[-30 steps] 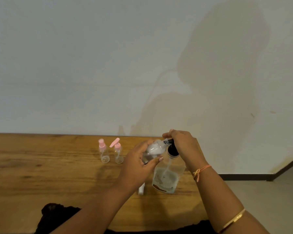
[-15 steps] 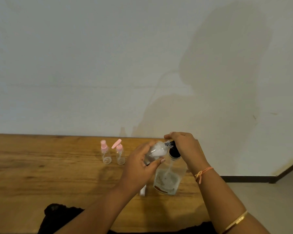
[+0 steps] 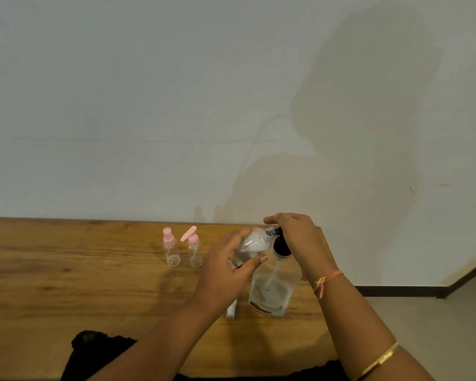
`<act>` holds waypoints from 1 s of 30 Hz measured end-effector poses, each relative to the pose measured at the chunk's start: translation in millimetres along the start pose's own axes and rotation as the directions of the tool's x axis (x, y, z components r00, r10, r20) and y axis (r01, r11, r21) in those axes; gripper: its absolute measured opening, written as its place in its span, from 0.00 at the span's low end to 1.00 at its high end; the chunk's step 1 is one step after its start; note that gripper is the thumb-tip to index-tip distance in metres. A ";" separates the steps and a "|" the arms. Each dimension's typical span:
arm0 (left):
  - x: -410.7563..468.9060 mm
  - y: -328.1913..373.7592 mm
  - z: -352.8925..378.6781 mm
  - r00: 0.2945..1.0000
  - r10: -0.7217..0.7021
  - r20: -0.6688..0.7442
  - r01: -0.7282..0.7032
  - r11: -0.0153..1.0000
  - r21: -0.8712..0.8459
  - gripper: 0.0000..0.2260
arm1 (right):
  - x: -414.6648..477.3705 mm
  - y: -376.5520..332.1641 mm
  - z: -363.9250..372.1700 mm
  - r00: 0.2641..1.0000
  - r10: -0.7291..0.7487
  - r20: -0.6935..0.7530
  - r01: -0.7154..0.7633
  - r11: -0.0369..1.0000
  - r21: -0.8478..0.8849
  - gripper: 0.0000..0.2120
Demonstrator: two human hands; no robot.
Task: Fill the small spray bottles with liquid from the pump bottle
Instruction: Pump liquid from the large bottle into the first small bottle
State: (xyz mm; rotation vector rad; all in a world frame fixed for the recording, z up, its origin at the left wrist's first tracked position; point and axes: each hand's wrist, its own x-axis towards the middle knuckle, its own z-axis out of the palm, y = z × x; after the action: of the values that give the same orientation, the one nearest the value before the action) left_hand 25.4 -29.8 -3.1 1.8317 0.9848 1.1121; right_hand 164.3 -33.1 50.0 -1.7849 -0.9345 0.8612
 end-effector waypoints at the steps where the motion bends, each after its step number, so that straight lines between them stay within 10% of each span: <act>1: -1.0 0.0 -0.1 1.000 -0.001 0.000 0.001 1.000 0.004 0.22 | -0.2 1.3 0.5 1.000 0.011 -0.007 -0.011 1.000 0.001 0.12; 30: -0.3 -1.7 -0.5 0.999 0.018 -0.044 -0.019 0.999 -0.037 0.22 | -3.0 -1.8 0.6 0.998 -0.058 -0.038 0.059 0.998 0.030 0.13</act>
State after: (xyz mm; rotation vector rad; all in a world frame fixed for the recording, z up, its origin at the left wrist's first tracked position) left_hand 24.5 -29.3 -4.5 1.7965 0.9671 1.1789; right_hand 161.9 -35.0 51.9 -1.7326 -0.9400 0.7989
